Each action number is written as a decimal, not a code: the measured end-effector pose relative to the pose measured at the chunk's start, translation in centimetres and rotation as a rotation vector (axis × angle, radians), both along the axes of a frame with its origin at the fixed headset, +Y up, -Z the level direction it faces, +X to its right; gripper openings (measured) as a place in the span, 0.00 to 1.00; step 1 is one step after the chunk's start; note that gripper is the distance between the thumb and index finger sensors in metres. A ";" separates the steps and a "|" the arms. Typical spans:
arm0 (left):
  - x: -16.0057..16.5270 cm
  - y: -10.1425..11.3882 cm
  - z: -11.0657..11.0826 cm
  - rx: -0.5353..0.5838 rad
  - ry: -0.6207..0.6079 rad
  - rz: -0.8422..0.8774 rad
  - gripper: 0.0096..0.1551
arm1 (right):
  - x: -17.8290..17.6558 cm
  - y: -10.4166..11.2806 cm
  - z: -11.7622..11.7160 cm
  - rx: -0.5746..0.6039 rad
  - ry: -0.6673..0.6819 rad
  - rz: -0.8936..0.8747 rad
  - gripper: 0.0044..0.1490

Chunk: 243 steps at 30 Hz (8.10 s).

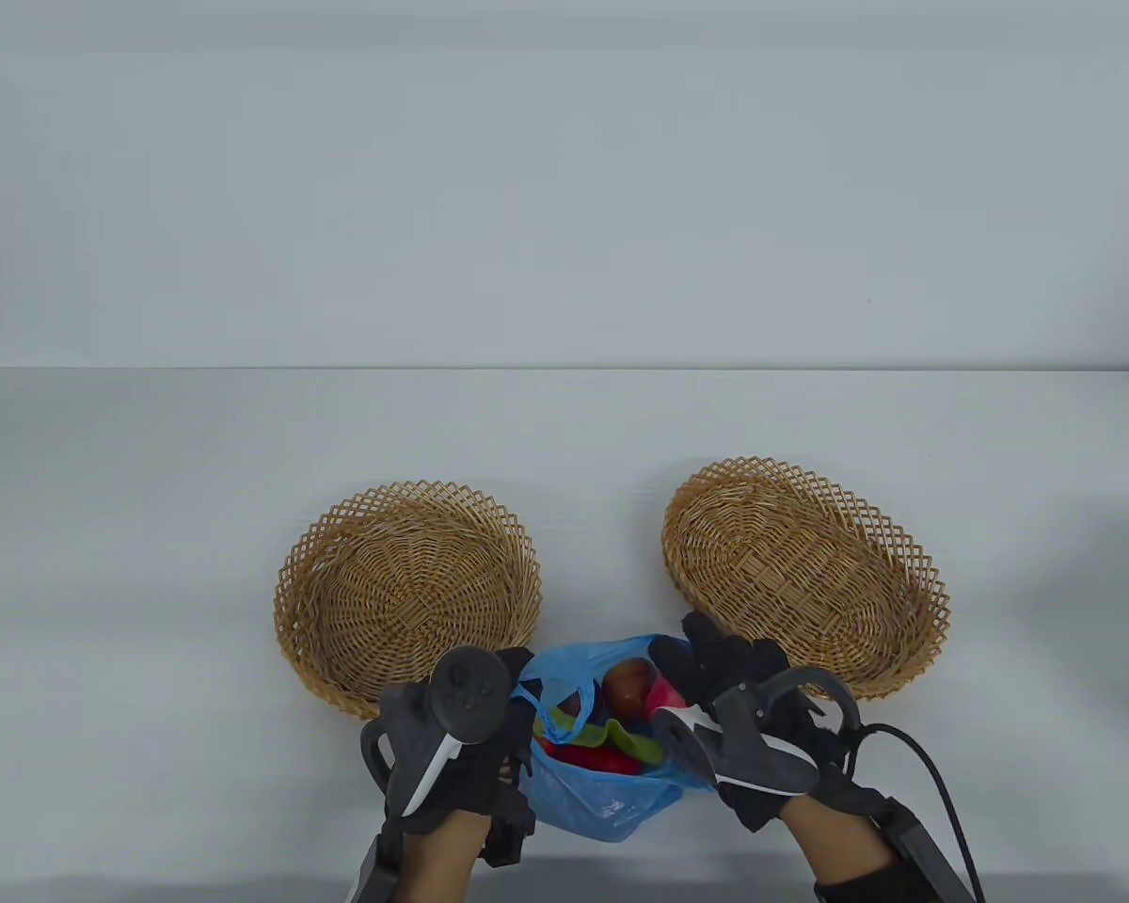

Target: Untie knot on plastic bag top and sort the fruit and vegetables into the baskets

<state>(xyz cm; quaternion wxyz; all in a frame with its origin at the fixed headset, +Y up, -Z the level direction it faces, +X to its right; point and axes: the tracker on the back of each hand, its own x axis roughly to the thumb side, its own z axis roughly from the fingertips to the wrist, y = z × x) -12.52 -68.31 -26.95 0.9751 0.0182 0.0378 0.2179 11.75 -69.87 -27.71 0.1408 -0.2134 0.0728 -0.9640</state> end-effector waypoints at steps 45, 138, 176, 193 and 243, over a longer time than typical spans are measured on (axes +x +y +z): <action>1.3 -1.3 -0.6 -0.135 -0.241 0.268 0.23 | 0.1 0.3 -0.3 -0.458 0.047 -0.626 0.76; 0.6 -0.1 0.1 -0.027 -0.075 0.020 0.23 | -4.7 -0.7 1.7 -0.046 0.077 0.038 0.38; 0.4 -0.1 -0.3 -0.044 -0.051 0.081 0.23 | 3.5 2.9 -1.5 -0.263 -0.060 -0.599 0.58; 0.0 0.0 -0.2 -0.035 -0.049 0.104 0.22 | 11.7 4.0 -2.4 -0.004 -0.462 -0.846 0.57; 0.8 0.0 0.1 -0.034 -0.094 0.092 0.23 | -2.5 0.7 0.5 -0.136 -0.091 -0.110 0.32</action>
